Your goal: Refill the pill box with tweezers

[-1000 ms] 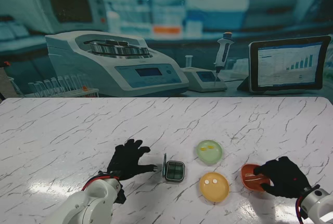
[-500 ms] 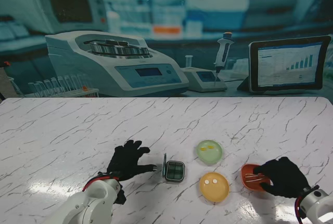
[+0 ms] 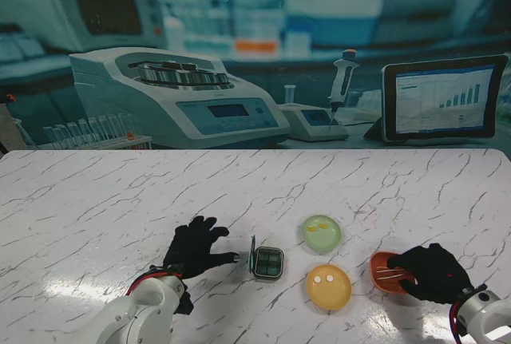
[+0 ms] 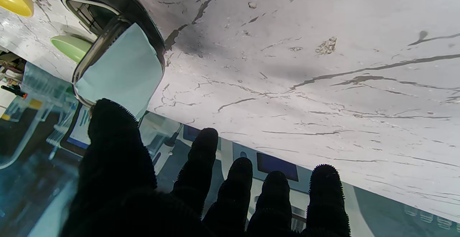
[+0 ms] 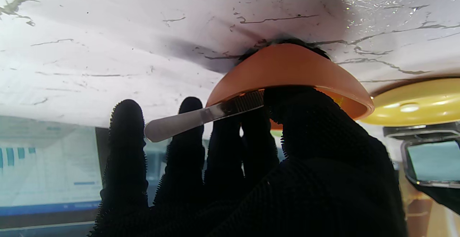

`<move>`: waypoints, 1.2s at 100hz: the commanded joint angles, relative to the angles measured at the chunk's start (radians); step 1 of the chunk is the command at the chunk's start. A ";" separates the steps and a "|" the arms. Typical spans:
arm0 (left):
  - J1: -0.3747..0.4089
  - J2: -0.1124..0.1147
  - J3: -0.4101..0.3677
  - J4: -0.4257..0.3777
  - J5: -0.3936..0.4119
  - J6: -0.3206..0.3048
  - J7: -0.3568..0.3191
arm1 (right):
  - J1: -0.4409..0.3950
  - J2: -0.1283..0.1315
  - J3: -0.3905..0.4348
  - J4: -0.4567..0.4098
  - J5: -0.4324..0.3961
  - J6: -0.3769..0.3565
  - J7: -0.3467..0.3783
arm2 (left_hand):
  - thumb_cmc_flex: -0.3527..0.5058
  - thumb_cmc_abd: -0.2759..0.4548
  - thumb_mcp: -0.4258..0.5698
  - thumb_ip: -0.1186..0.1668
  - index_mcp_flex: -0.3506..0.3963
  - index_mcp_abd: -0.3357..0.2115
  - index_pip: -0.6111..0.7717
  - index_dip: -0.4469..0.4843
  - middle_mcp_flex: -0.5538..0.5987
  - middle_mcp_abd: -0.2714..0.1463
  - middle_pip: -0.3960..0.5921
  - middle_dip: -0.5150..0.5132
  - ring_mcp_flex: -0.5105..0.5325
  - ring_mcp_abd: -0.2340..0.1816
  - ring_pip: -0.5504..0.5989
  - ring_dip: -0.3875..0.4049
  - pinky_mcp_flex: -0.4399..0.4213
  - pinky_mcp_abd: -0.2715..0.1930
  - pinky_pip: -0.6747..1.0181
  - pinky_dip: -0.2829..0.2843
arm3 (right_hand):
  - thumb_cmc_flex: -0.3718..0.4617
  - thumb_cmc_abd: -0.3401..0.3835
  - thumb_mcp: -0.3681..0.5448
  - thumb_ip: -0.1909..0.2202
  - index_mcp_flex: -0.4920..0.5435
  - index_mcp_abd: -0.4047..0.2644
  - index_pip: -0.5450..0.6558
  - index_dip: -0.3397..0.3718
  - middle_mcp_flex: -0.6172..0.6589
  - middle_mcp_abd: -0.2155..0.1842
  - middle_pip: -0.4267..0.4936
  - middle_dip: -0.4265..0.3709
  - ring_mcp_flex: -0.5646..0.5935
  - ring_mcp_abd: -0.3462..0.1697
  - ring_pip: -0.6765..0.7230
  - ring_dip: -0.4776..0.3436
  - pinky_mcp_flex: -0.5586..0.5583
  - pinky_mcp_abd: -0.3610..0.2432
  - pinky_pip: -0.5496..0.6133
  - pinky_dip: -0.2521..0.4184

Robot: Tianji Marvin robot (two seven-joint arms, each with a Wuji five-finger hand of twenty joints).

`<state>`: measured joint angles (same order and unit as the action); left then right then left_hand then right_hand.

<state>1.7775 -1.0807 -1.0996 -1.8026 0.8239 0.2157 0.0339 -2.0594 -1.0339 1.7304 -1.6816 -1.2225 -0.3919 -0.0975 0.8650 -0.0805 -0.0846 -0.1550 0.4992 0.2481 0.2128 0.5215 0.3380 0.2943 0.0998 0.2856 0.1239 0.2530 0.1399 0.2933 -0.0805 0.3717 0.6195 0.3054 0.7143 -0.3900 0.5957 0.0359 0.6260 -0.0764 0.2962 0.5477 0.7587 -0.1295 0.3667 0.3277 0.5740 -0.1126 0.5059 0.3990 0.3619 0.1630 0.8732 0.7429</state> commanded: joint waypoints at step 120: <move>0.016 -0.011 -0.007 0.022 -0.049 -0.044 0.002 | 0.000 -0.014 -0.029 0.015 0.027 0.053 -0.069 | -0.009 0.065 0.007 0.028 0.014 -0.028 -0.010 0.005 0.010 0.003 -0.015 0.002 -0.014 0.001 -0.006 0.015 -0.019 0.038 -0.024 -0.005 | 0.152 -0.058 0.039 -0.095 0.079 -0.066 0.535 -0.234 0.229 0.138 0.172 0.117 0.175 0.075 0.416 0.206 0.368 -0.359 0.302 0.164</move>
<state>1.7869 -1.0860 -1.1083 -1.7849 0.7816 0.1987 0.0469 -2.0531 -1.0402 1.7033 -1.6734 -1.1977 -0.3405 -0.1583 0.8650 -0.0663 -0.0846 -0.1550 0.4995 0.2478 0.2128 0.5215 0.3380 0.2943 0.0998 0.2856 0.1240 0.2530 0.1403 0.2951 -0.0820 0.3808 0.6250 0.3093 0.8075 -0.4462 0.5865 -0.0372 0.6691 -0.1015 0.7735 0.3020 0.9415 -0.0748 0.4929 0.4244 0.7278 -0.0557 0.8857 0.5850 0.6946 0.1561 1.1370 0.8893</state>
